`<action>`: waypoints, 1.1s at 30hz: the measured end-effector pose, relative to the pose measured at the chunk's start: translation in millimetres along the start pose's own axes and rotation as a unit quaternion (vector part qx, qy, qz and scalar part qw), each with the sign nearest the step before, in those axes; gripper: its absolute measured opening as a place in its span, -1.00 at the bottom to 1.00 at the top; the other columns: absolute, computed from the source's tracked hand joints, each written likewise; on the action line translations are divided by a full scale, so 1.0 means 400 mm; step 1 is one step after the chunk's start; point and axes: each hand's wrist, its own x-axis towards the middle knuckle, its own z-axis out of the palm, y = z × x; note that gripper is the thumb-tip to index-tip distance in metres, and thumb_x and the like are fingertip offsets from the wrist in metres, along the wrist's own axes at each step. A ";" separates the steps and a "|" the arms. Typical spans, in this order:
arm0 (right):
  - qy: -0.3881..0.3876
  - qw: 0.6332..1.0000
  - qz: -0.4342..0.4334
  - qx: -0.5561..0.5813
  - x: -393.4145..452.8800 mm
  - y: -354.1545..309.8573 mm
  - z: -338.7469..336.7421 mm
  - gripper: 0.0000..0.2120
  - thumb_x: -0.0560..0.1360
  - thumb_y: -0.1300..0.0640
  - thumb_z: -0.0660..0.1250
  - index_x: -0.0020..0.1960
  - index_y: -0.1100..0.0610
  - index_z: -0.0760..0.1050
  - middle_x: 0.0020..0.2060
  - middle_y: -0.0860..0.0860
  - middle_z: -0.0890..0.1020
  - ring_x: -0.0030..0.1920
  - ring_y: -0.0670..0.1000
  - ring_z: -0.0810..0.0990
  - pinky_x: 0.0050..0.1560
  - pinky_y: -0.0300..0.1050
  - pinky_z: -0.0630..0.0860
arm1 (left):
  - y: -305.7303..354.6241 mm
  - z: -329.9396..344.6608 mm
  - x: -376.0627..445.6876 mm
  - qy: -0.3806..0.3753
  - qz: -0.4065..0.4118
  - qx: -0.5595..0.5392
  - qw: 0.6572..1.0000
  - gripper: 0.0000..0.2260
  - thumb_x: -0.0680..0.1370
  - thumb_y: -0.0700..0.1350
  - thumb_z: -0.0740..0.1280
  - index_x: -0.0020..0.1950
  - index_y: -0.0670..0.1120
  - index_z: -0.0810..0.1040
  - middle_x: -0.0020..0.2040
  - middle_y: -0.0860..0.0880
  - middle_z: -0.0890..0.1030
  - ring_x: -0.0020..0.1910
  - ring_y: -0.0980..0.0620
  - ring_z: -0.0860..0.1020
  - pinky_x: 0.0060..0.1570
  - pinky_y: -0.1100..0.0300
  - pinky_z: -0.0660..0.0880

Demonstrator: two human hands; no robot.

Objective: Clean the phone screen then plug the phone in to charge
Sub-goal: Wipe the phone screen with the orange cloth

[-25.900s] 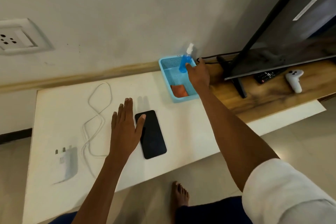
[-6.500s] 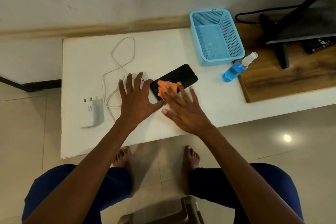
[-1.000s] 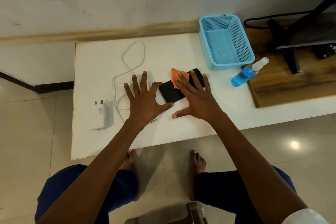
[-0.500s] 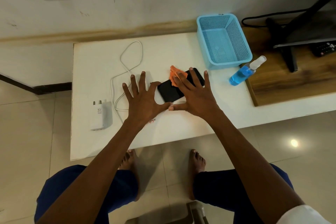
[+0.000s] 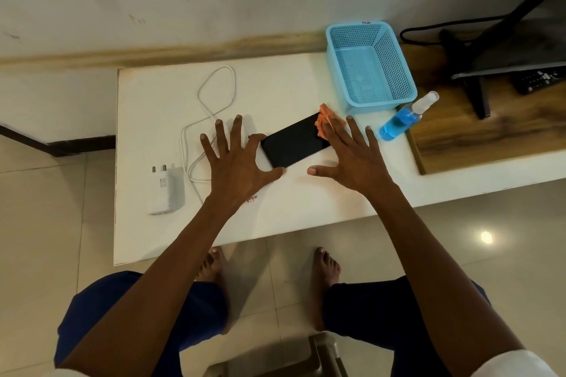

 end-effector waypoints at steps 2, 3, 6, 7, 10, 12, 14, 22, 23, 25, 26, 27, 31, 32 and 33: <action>-0.009 1.000 -0.009 0.007 -0.016 0.012 0.005 0.06 0.26 -0.66 -0.20 0.57 -0.12 -0.36 0.61 -0.07 -0.21 0.61 0.15 -0.13 0.54 0.33 -0.03 | -0.002 0.000 -0.001 0.003 0.002 0.001 1.000 -0.26 0.31 0.52 0.29 0.38 0.18 0.38 0.62 -0.10 0.04 0.58 -0.29 -0.12 0.42 -0.36 -0.27; -0.015 1.000 -0.012 0.006 -0.026 0.018 0.009 0.04 0.26 -0.67 -0.22 0.54 -0.15 -0.44 0.60 -0.07 -0.23 0.61 0.15 -0.14 0.54 0.33 -0.04 | -0.002 0.000 -0.001 0.005 0.003 0.000 1.000 -0.27 0.31 0.51 0.29 0.38 0.18 0.38 0.62 -0.10 0.04 0.58 -0.29 -0.12 0.42 -0.36 -0.26; -0.023 1.000 -0.013 0.012 -0.057 0.033 0.020 -0.01 0.24 -0.69 -0.27 0.43 -0.21 -0.60 0.53 -0.13 -0.35 0.61 0.12 -0.18 0.55 0.30 -0.09 | -0.002 0.002 0.001 0.006 0.005 -0.003 1.000 -0.27 0.31 0.51 0.29 0.38 0.17 0.38 0.62 -0.10 0.04 0.58 -0.29 -0.12 0.42 -0.36 -0.27; -0.025 0.999 -0.014 0.014 -0.066 0.036 0.023 0.00 0.23 -0.70 -0.27 0.42 -0.21 -0.61 0.49 -0.16 -0.39 0.60 0.11 -0.20 0.55 0.28 -0.10 | -0.002 0.002 0.003 0.006 0.008 -0.004 1.000 -0.26 0.31 0.52 0.29 0.38 0.17 0.38 0.62 -0.11 0.04 0.58 -0.29 -0.12 0.42 -0.36 -0.27; -0.031 0.999 -0.034 0.025 -0.077 0.027 0.029 0.01 0.23 -0.69 -0.23 0.41 -0.21 -0.62 0.42 -0.21 -0.51 0.59 0.09 -0.26 0.56 0.27 -0.15 | -0.001 0.005 0.005 0.005 0.011 -0.008 1.000 -0.27 0.31 0.51 0.29 0.38 0.17 0.38 0.62 -0.11 0.03 0.58 -0.30 -0.12 0.41 -0.37 -0.27; -0.039 0.997 -0.055 0.030 -0.078 0.007 0.032 0.04 0.23 -0.69 -0.22 0.46 -0.18 -0.57 0.41 -0.23 -0.54 0.59 0.08 -0.30 0.55 0.28 -0.17 | 0.000 0.006 0.004 0.003 0.010 -0.009 1.000 -0.27 0.32 0.50 0.30 0.38 0.16 0.39 0.62 -0.12 0.03 0.58 -0.31 -0.12 0.41 -0.38 -0.26; -0.047 0.995 -0.080 0.023 -0.082 -0.025 0.038 0.10 0.22 -0.70 -0.24 0.54 -0.12 -0.46 0.50 -0.16 -0.46 0.59 0.08 -0.31 0.54 0.30 -0.14 | 0.001 0.007 0.002 0.001 0.011 -0.012 1.000 -0.27 0.32 0.50 0.30 0.39 0.17 0.39 0.62 -0.12 0.02 0.58 -0.31 -0.13 0.41 -0.38 -0.26; -0.017 0.988 -0.147 -0.035 -0.085 -0.133 0.071 0.02 0.35 -0.62 -0.25 0.62 -0.03 -0.23 0.61 -0.03 -0.20 0.60 0.14 -0.24 0.52 0.35 -0.14 | 0.002 0.002 0.002 -0.002 0.006 0.002 1.000 -0.23 0.33 0.54 0.23 0.44 0.17 0.37 0.63 -0.11 0.01 0.58 -0.29 -0.12 0.42 -0.36 -0.26; -0.012 0.990 -0.138 -0.040 -0.087 -0.128 0.068 -0.01 0.37 -0.61 -0.26 0.62 -0.04 -0.21 0.61 -0.04 -0.17 0.60 0.15 -0.21 0.52 0.35 -0.13 | 0.003 0.001 0.002 -0.005 0.005 0.000 1.000 -0.23 0.33 0.54 0.23 0.44 0.17 0.36 0.63 -0.11 0.01 0.58 -0.29 -0.12 0.42 -0.36 -0.26; -0.009 0.993 -0.109 -0.042 -0.088 -0.117 0.056 -0.05 0.39 -0.58 -0.28 0.61 -0.05 -0.22 0.61 -0.06 -0.17 0.60 0.14 -0.19 0.52 0.35 -0.13 | 0.003 0.001 0.000 -0.011 0.002 -0.010 1.000 -0.24 0.33 0.52 0.26 0.43 0.18 0.36 0.63 -0.11 -0.01 0.58 -0.28 -0.15 0.42 -0.35 -0.29; -0.002 0.995 -0.092 -0.041 -0.088 -0.110 0.051 -0.07 0.39 -0.58 -0.29 0.60 -0.07 -0.25 0.60 -0.07 -0.19 0.60 0.13 -0.20 0.52 0.34 -0.14 | 0.004 0.001 0.000 -0.014 0.001 -0.016 1.000 -0.25 0.33 0.51 0.29 0.42 0.18 0.36 0.63 -0.10 -0.02 0.58 -0.28 -0.16 0.42 -0.35 -0.29; 0.006 0.997 -0.075 -0.030 -0.087 -0.102 0.045 -0.09 0.40 -0.57 -0.30 0.59 -0.09 -0.28 0.59 -0.09 -0.21 0.61 0.12 -0.20 0.52 0.33 -0.15 | 0.004 0.002 -0.001 -0.016 0.001 -0.021 1.000 -0.26 0.34 0.49 0.31 0.42 0.17 0.36 0.63 -0.11 -0.02 0.58 -0.28 -0.17 0.42 -0.36 -0.29; 0.017 1.000 0.010 -0.019 -0.074 -0.052 0.014 -0.15 0.35 -0.52 -0.52 0.54 -0.13 -0.39 0.58 -0.10 -0.26 0.60 0.10 -0.21 0.53 0.30 -0.15 | 0.002 0.001 0.000 -0.017 0.000 -0.029 0.999 -0.28 0.34 0.46 0.33 0.41 0.18 0.36 0.62 -0.11 -0.01 0.58 -0.28 -0.17 0.42 -0.36 -0.28; 0.012 0.999 0.020 -0.032 -0.069 -0.041 0.008 -0.12 0.34 -0.50 -0.55 0.55 -0.11 -0.38 0.59 -0.09 -0.26 0.60 0.12 -0.20 0.53 0.31 -0.12 | 0.001 0.003 0.001 -0.017 0.000 -0.030 0.999 -0.28 0.33 0.46 0.33 0.41 0.18 0.36 0.62 -0.11 -0.01 0.58 -0.29 -0.17 0.42 -0.36 -0.28; 0.006 0.999 0.023 -0.034 -0.062 -0.035 0.003 -0.11 0.35 -0.49 -0.52 0.58 -0.08 -0.34 0.60 -0.07 -0.24 0.60 0.13 -0.19 0.53 0.31 -0.09 | 0.001 0.004 0.000 -0.016 0.000 -0.031 0.999 -0.28 0.33 0.46 0.33 0.41 0.18 0.36 0.62 -0.11 0.00 0.58 -0.29 -0.16 0.42 -0.36 -0.27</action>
